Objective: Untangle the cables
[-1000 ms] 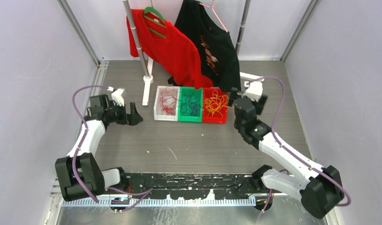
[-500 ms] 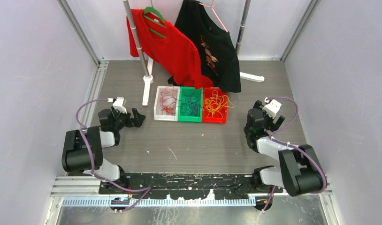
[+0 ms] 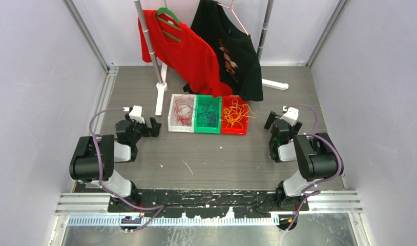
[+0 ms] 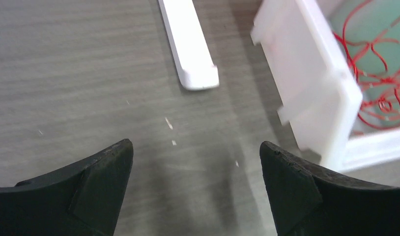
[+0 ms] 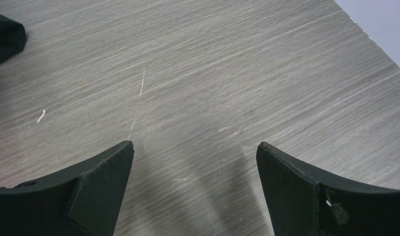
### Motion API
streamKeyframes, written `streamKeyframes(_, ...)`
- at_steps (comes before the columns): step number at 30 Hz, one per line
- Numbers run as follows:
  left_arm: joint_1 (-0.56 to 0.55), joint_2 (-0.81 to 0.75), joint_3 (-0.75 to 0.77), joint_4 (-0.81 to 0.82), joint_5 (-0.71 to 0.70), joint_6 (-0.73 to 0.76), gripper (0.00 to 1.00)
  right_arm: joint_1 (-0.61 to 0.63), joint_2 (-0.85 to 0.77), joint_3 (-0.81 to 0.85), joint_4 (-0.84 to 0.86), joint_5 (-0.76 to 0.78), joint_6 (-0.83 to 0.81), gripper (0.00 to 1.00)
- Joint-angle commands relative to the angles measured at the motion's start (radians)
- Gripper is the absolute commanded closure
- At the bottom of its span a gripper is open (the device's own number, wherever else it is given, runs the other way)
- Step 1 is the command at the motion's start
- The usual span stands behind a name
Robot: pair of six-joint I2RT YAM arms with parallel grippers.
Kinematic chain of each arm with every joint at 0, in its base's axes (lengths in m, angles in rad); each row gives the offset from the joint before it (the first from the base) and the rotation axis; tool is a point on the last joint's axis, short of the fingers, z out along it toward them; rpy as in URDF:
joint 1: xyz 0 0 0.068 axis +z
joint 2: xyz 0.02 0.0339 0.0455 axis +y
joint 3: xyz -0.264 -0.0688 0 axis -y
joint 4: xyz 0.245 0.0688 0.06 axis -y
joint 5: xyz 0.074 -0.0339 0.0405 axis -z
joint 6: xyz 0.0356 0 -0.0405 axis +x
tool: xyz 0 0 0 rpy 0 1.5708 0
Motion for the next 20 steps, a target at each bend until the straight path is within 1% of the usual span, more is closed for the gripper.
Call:
streamKeyframes(1, -0.036, -0.021, 0.072, -0.027, -0.130, 0.047, 0.01, -0.074, -0.032, 0.059, -0.017, -0.131, 0.045, 0.00)
streamKeyframes(2, -0.037, -0.035, 0.076, -0.056, -0.130, 0.050, 0.00, -0.075, -0.022, 0.050, 0.022, -0.131, 0.035, 0.00)
streamKeyframes(3, -0.037, -0.037, 0.075, -0.049, -0.129, 0.050, 0.01, -0.074, -0.028, 0.044, 0.024, -0.138, 0.032, 0.00)
streamKeyframes(5, -0.037, -0.022, 0.069, -0.014, -0.132, 0.046, 0.01, -0.073, -0.031, 0.058, -0.010, -0.156, 0.030, 0.00)
streamKeyframes(6, -0.037, -0.023, 0.070, -0.022, -0.130, 0.047, 0.01, -0.073, -0.027, 0.048, 0.018, -0.152, 0.028, 0.00)
streamKeyframes(9, -0.037, -0.027, 0.072, -0.030, -0.129, 0.049, 0.01, -0.073, -0.034, 0.055, -0.008, -0.158, 0.027, 0.00)
streamKeyframes(20, -0.037, -0.027, 0.072, -0.028, -0.130, 0.048, 0.01, -0.076, -0.028, 0.056, -0.002, -0.164, 0.027, 0.00)
